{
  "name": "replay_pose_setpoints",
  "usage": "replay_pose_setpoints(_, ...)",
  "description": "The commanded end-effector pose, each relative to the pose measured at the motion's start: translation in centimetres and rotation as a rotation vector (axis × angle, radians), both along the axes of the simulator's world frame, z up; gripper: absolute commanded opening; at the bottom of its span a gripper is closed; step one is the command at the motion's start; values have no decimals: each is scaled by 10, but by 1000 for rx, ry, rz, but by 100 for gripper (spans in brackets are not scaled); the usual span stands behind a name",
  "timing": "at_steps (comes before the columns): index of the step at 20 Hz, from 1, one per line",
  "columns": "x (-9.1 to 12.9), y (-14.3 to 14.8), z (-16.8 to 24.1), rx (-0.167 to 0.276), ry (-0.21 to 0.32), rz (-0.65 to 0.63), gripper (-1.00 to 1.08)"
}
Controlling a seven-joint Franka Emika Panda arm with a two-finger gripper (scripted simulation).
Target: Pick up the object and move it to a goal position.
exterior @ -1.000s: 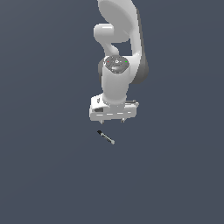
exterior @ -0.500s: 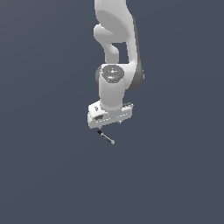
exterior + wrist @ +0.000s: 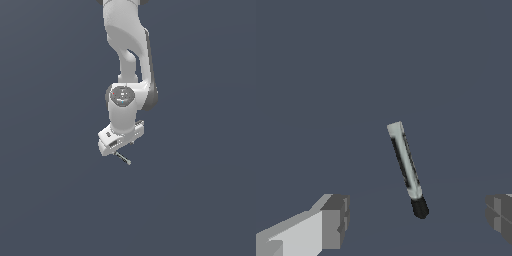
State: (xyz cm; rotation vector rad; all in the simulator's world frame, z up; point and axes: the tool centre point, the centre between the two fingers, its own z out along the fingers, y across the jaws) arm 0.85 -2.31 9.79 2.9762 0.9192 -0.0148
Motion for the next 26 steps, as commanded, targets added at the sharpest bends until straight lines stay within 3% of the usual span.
replay_pose_setpoints(1, 0, -3, -8, 5, 2, 67, 100)
replay_pose_setpoints(13, 1, -12, -34, 25, 4, 273, 100)
replay_pose_setpoints(26, 1, -13, -47, 28, 4, 301, 100)
